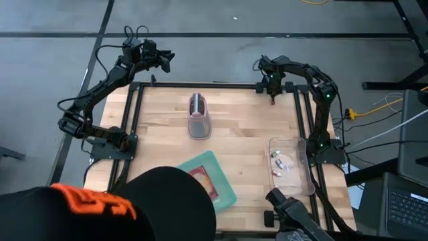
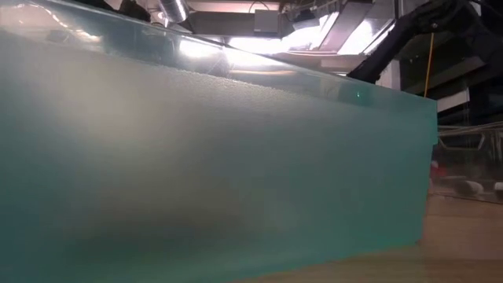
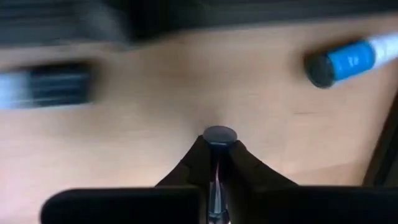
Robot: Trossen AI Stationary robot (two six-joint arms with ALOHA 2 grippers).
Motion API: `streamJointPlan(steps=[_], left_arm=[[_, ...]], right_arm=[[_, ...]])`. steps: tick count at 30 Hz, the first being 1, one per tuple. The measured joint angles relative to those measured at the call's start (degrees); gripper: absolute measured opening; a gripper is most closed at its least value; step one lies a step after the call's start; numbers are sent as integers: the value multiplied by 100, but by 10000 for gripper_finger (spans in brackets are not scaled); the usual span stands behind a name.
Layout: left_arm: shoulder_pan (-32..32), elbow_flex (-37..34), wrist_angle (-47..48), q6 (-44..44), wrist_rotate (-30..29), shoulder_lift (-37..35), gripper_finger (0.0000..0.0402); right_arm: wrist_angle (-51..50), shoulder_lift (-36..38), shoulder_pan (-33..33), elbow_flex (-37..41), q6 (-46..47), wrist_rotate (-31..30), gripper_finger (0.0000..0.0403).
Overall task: Pick & Place Food Item
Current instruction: Put the dark red food coloring bottle into the transparent bin
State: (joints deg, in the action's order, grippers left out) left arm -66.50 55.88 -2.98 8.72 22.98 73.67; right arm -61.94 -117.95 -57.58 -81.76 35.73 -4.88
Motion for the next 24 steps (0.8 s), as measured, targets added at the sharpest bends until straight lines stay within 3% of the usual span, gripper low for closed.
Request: streamJointPlan(steps=[13, 24], left_arm=[[2, 0, -26, -38, 2, 0, 141], [0, 0, -199, 44, 66, 0, 141]], right_arm=[[-409, 1133, 385, -240, 333, 319, 16], [-752, 2998, 1339, -246, 968, 780, 16]])
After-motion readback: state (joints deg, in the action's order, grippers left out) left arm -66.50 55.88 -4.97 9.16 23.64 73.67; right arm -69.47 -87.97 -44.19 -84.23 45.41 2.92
